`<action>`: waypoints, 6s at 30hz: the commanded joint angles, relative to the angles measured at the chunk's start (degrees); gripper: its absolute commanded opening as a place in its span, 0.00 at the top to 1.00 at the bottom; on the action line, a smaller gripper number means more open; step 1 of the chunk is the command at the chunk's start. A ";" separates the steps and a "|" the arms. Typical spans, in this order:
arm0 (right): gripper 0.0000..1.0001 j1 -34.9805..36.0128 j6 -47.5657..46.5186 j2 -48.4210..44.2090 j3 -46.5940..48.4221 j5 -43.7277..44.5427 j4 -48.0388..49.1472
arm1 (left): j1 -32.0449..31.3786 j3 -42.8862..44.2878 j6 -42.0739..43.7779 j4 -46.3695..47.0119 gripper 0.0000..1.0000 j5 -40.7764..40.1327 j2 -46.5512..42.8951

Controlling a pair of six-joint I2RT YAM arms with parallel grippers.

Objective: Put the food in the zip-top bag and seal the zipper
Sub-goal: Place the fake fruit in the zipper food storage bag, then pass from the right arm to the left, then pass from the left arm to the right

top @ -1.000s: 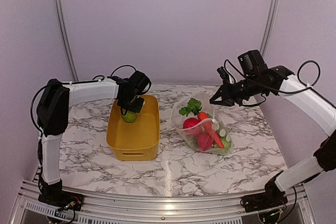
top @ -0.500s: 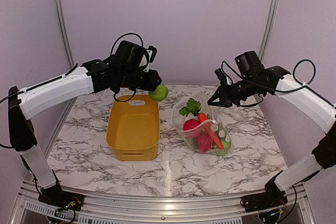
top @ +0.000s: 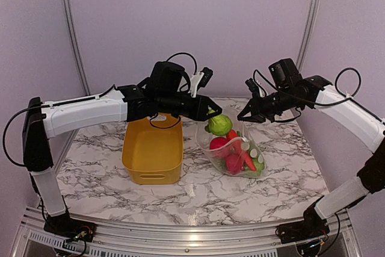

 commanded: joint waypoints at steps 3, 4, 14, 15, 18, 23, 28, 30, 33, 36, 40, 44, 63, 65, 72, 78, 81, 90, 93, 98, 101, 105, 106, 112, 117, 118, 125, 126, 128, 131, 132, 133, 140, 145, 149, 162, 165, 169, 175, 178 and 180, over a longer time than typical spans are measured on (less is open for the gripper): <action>1.00 -0.35 -0.13 -0.18 2.54 0.12 0.89 | -1.23 1.38 -1.69 0.41 0.82 3.37 5.93; 1.00 -0.31 -0.14 -0.13 2.54 0.03 0.87 | -1.46 1.34 -2.00 0.84 0.82 3.77 6.62; 1.00 -0.31 -0.61 1.29 4.37 -0.37 -0.15 | -2.33 3.95 -9.81 9.12 0.83 8.63 15.43; 1.00 -0.33 -0.77 1.44 4.71 -0.32 -0.43 | -2.33 4.50 -10.48 9.71 0.83 8.94 16.30; 1.00 -0.34 -1.07 1.83 5.55 -0.33 -1.03 | -2.34 6.33 -12.35 10.29 0.83 9.13 18.81; 1.00 -0.35 -1.18 1.93 5.87 -0.29 -1.39 | -2.34 8.63 -13.38 6.44 0.64 4.61 20.62; 1.00 -0.35 -1.19 1.34 5.50 0.00 -1.51 | -1.98 9.01 -8.46 0.94 0.39 -1.67 16.17; 1.00 -0.36 -1.05 1.00 5.08 0.02 -1.37 | -1.52 8.94 -7.32 -0.66 0.21 -3.53 14.11; 1.00 -0.35 -0.65 0.27 4.21 -0.15 -0.87 | -1.37 7.56 -4.98 -2.66 0.01 -6.94 10.20; 1.00 -0.35 -0.38 -0.53 3.23 -0.20 -0.49 | -1.41 4.26 -1.28 -3.18 0.01 -9.57 4.93; 1.00 -0.35 -0.33 -1.37 2.06 -0.40 -0.29 | -1.37 -4.47 3.87 2.45 0.01 -8.29 -4.19; 1.00 -0.35 -0.58 -1.82 1.62 -0.58 -0.73 | -1.44 -7.64 5.17 7.50 0.01 -7.21 -9.34; 1.00 -0.30 -2.25 -2.71 1.87 -2.11 -4.00 | -6.75 -4.85 47.28 -21.07 0.50 0.89 -5.22; 1.00 -0.26 -2.20 -3.01 1.58 -2.29 -3.97 | -7.64 -4.14 48.75 -21.53 0.51 -0.88 -3.46; 1.00 -0.26 -1.89 -3.92 0.68 -2.84 -4.04 | -8.14 -0.97 50.89 -19.58 0.63 -8.13 3.32; 1.00 -0.26 -1.73 -4.63 -0.06 -2.90 -4.42 | -8.09 0.78 51.20 -19.91 0.63 -9.61 4.35; 1.00 -0.20 -1.25 -4.94 -0.40 -2.78 -4.18 | -8.14 1.17 51.26 -22.54 0.60 -6.29 1.63; 1.00 -0.18 -0.73 -4.88 -0.59 -2.97 -3.69 | -7.55 0.13 55.15 -22.81 0.54 -6.59 0.03; 1.00 -0.18 -0.95 -4.79 -0.19 -3.15 -4.12 | -7.35 1.56 54.39 -21.92 0.53 -4.57 2.39; 1.00 -0.10 -1.13 -4.65 -0.32 -3.66 -4.29 | -7.22 1.98 54.30 -18.18 0.55 -8.00 6.13; 1.00 0.04 -0.89 -4.43 -0.15 -4.41 -4.27 | -6.73 4.41 53.72 -16.78 0.61 -10.38 9.86; 1.00 0.07 -2.53 -3.41 1.57 -4.24 -6.36 | -6.56 7.07 51.85 -16.98 0.74 -8.40 11.46; 1.00 0.09 -2.85 -3.28 1.68 -4.03 -6.58 | -6.64 7.02 51.08 -16.92 0.80 -7.52 11.20; 1.00 0.06 -2.92 -3.77 0.12 -4.20 -5.50 | -6.73 4.37 44.53 -16.13 1.00 -1.61 7.70; 0.79 -0.75 -6.29 -3.63 4.19 -7.60 -9.11 | -7.54 1.89 29.24 -8.62 1.00 3.71 2.75; 0.73 -0.76 -6.99 -3.94 5.07 -8.08 -9.75 | -7.72 1.54 26.34 -7.37 1.00 4.01 2.02; 0.54 -0.83 -9.93 -10.13 2.53 -6.87 -9.36 | -7.87 0.11 19.47 -4.98 1.00 4.82 0.86; 0.54 -0.80 -9.97 -11.15 1.26 -7.02 -8.81 | -7.87 0.11 19.38 -4.87 1.00 4.61 1.23; 0.55 -0.71 -10.12 -13.05 -0.81 -7.23 -7.66 | -7.79 0.11 19.31 -4.61 1.00 4.20 2.27; 0.55 -0.70 -11.17 -15.80 -3.94 -6.32 -5.61 | -7.79 0.37 19.27 -4.01 1.00 4.11 3.65; 0.56 -0.67 -11.75 -16.34 -5.01 -5.78 -4.83 | -7.79 0.42 19.27 -3.81 1.00 4.12 3.99; 0.56 -0.68 -12.29 -16.64 -6.00 -4.65 -4.08 | -7.79 0.46 19.27 -3.76 1.00 4.16 4.20; 0.65 -0.62 -14.69 -14.59 -10.47 0.51 5.42 | -7.79 -1.54 19.27 -4.06 1.00 4.82 2.73; 0.67 -0.67 -18.23 -12.49 -11.80 1.89 12.14 | -7.63 -2.42 19.88 -7.54 1.00 3.04 2.61; 0.63 -0.63 -22.38 -11.07 -12.67 -1.22 14.92 | -6.86 -3.54 20.49 -8.51 1.00 2.31 2.44; 0.59 -0.62 -29.05 -5.88 -12.51 -8.86 18.94 | -6.16 -3.45 20.97 -8.73 1.00 1.68 1.87; 0.59 -0.66 -29.35 -4.89 -13.07 -10.80 20.61 | -6.03 -4.00 21.11 -8.67 1.00 1.65 1.44; 0.62 -0.64 -29.67 -3.32 -13.09 -12.82 20.84 | -5.94 -4.23 21.46 -9.28 1.00 0.94 0.76; 0.64 -0.53 -29.14 -2.83 -14.71 -13.76 21.56 | -5.68 -5.46 21.51 -9.24 1.00 0.44 -0.32; 0.69 -0.44 -29.02 -2.68 -15.21 -14.00 21.93 | -5.59 -5.60 21.28 -9.27 1.00 0.38 -0.55; 0.72 -0.46 -28.84 -2.49 -15.57 -14.11 22.31 | -5.61 -5.69 21.15 -9.29 1.00 0.34 -0.62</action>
